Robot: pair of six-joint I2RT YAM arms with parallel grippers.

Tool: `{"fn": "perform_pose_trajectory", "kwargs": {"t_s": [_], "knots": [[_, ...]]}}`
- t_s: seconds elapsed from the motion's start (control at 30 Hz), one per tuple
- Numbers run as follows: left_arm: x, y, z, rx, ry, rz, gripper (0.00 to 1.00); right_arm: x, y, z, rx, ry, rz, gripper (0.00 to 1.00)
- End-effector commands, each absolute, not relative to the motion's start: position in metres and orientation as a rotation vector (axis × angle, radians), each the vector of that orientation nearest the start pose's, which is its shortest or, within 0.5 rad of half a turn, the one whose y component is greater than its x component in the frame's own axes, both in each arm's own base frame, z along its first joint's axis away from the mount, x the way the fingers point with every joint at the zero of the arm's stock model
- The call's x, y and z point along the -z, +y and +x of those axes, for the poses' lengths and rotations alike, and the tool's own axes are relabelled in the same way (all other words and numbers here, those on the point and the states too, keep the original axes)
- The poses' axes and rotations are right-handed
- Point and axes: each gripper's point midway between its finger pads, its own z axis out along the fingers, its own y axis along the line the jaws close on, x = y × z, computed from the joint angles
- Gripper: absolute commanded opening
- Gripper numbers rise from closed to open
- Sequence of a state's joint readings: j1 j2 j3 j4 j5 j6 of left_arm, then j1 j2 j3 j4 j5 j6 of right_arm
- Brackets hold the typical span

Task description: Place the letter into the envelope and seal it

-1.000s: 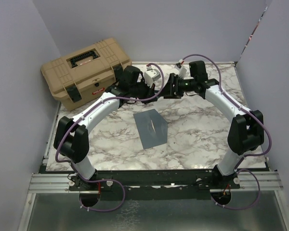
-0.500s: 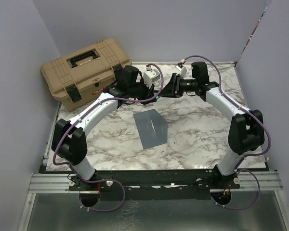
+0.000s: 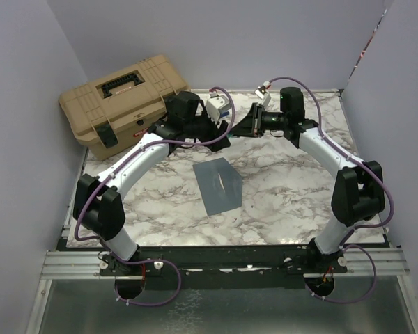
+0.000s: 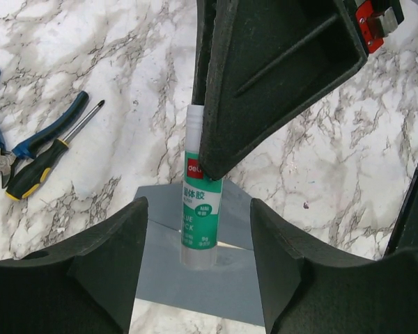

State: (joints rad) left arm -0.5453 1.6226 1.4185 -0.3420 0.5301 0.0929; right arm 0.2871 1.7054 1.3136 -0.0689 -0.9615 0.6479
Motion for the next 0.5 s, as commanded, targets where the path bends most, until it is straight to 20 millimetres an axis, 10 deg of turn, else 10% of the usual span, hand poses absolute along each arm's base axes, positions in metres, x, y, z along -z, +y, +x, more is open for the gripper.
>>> {"fn": "perform_pose_trajectory", "kwargs": {"t_s": [0.0, 0.1, 0.23, 0.47], "knots": [[-0.237, -0.317, 0.349, 0.848, 1.891, 0.999, 0.59, -0.259, 0.275, 0.355, -1.588, 2.076, -0.359, 0.00], [-0.231, -0.318, 0.347, 0.862, 1.894, 1.016, 0.48, -0.260, 0.276, 0.354, -1.597, 2.073, -0.370, 0.00], [-0.227, -0.320, 0.344, 0.879, 1.893, 1.036, 0.03, -0.260, 0.275, 0.355, -1.591, 2.074, -0.375, 0.00], [-0.212, -0.311, 0.334, 0.862, 1.955, 1.066, 0.00, -0.274, 0.257, 0.366, -1.519, 2.014, -0.357, 0.00]]}}
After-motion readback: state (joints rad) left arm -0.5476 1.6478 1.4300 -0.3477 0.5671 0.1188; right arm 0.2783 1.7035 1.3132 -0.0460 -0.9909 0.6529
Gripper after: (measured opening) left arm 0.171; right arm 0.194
